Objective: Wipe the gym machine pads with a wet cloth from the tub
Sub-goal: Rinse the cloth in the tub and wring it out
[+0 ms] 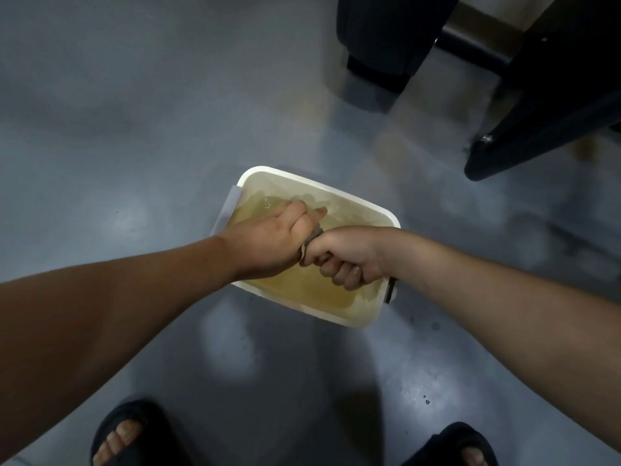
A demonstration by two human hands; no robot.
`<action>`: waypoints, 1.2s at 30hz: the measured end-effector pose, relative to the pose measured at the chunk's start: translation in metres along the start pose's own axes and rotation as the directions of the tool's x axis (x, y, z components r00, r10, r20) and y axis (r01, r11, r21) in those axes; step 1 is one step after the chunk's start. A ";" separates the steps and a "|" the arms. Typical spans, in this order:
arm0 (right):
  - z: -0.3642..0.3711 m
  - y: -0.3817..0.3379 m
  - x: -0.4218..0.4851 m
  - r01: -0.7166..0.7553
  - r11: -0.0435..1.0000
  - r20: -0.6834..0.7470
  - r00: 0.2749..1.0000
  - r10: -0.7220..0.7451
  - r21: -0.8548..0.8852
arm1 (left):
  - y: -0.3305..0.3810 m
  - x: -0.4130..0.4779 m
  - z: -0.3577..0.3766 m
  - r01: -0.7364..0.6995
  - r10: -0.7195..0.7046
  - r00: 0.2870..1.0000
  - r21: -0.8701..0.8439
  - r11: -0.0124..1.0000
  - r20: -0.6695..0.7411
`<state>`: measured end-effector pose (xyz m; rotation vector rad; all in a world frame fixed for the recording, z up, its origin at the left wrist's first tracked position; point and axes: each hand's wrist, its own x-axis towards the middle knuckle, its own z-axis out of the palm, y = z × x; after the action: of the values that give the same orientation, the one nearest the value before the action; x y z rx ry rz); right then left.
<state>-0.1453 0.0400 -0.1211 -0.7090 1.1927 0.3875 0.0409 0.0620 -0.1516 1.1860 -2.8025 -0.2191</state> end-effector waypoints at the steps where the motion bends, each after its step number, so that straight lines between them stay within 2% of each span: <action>1: 0.002 0.000 0.001 0.031 0.999 -0.036 0.999 -0.030 0.016 | 0.000 0.003 -0.003 0.032 -0.032 0.997 0.011 0.999 0.064; 3: 0.007 0.002 0.003 0.118 0.993 -0.119 0.985 -0.121 -0.031 | 0.001 0.007 -0.009 0.079 -0.091 0.974 0.063 0.995 0.208; 6: 0.014 0.003 0.002 0.206 0.908 -0.251 0.917 -0.309 -0.366 | 0.005 0.014 -0.019 0.085 -0.122 0.940 0.127 0.988 0.318; 8: 0.018 0.004 0.007 0.187 0.745 -0.303 0.830 -0.468 -0.640 | 0.009 0.022 -0.029 0.093 -0.157 0.914 0.183 0.979 0.375; 10: 0.020 0.005 0.011 0.110 0.523 -0.299 0.713 -0.634 -0.845 | 0.011 0.029 -0.035 0.139 -0.223 0.882 0.222 0.965 0.416; 12: 0.017 0.009 0.011 0.025 0.337 -0.249 0.625 -0.740 -0.941 | 0.014 0.031 -0.035 0.224 -0.282 0.840 0.178 0.958 0.463; 15: 0.008 0.013 0.011 -0.047 0.158 -0.158 0.552 -0.819 -0.986 | 0.023 0.033 -0.030 0.401 -0.348 0.781 0.009 0.916 0.519; 17: 0.006 0.014 0.013 -0.087 0.033 -0.071 0.478 -0.876 -0.996 | 0.028 0.035 -0.028 0.565 -0.388 0.715 -0.154 0.810 0.581; 18: 0.004 0.016 0.013 -0.101 0.010 -0.055 0.452 -0.890 -0.995 | 0.029 0.036 -0.028 0.641 -0.396 0.677 -0.233 0.732 0.620; 19: 0.001 0.016 0.014 -0.114 0.005 -0.053 0.420 -0.906 -0.993 | 0.031 0.036 -0.028 0.717 -0.398 0.631 -0.304 0.628 0.666; 21: -0.006 0.016 0.017 -0.125 -0.013 -0.037 0.392 -0.919 -0.992 | 0.036 0.033 -0.029 0.836 -0.363 0.537 -0.424 0.349 0.761; 23: -0.010 0.016 0.013 -0.148 -0.073 0.016 0.353 -0.935 -0.986 | 0.041 0.031 -0.031 0.870 -0.310 0.491 -0.474 0.134 0.814; 25: -0.014 0.014 0.011 -0.135 -0.127 0.082 0.298 -0.951 -0.983 | 0.045 0.028 -0.031 0.873 -0.235 0.472 -0.488 -0.012 0.850; 27: -0.015 0.010 0.011 -0.119 -0.131 0.090 0.298 -0.950 -0.984 | 0.048 0.027 -0.029 0.855 -0.180 0.481 -0.505 -0.118 0.858; 28: -0.015 0.009 0.010 -0.120 -0.123 0.079 0.320 -0.944 -0.985 | 0.050 0.028 -0.026 0.846 -0.225 0.492 -0.522 -0.104 0.841; 29: -0.015 0.007 0.010 -0.125 -0.113 0.061 0.360 -0.931 -0.986 | 0.051 0.029 -0.024 0.835 -0.318 0.517 -0.551 -0.019 0.795; 30: -0.016 0.005 0.008 -0.135 -0.068 0.000 0.447 -0.895 -0.989 | 0.050 0.030 -0.020 0.809 -0.410 0.577 -0.563 0.169 0.706; 31: -0.018 0.003 0.006 -0.140 0.006 -0.083 0.555 -0.827 -0.990 | 0.048 0.031 -0.019 0.740 -0.442 0.673 -0.528 0.417 0.593; 32: -0.018 0.003 0.004 -0.122 0.077 -0.137 0.626 -0.768 -0.990 | 0.045 0.029 -0.018 0.632 -0.408 0.768 -0.477 0.611 0.494; 33: -0.018 0.002 0.002 -0.100 0.151 -0.178 0.686 -0.705 -0.983 | 0.042 0.027 -0.018 0.527 -0.350 0.838 -0.458 0.716 0.418; 34: -0.017 0.000 0.000 -0.066 0.240 -0.208 0.741 -0.639 -0.969 | 0.037 0.024 -0.021 0.462 -0.302 0.875 -0.464 0.756 0.379; 36: -0.016 -0.001 -0.001 -0.024 0.415 -0.248 0.833 -0.494 -0.910 | 0.028 0.020 -0.022 0.368 -0.224 0.910 -0.426 0.827 0.350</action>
<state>-0.1567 0.0283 -0.1229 -2.0351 1.2744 0.6198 0.0102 0.0649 -0.1250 1.5398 -2.5026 -1.1316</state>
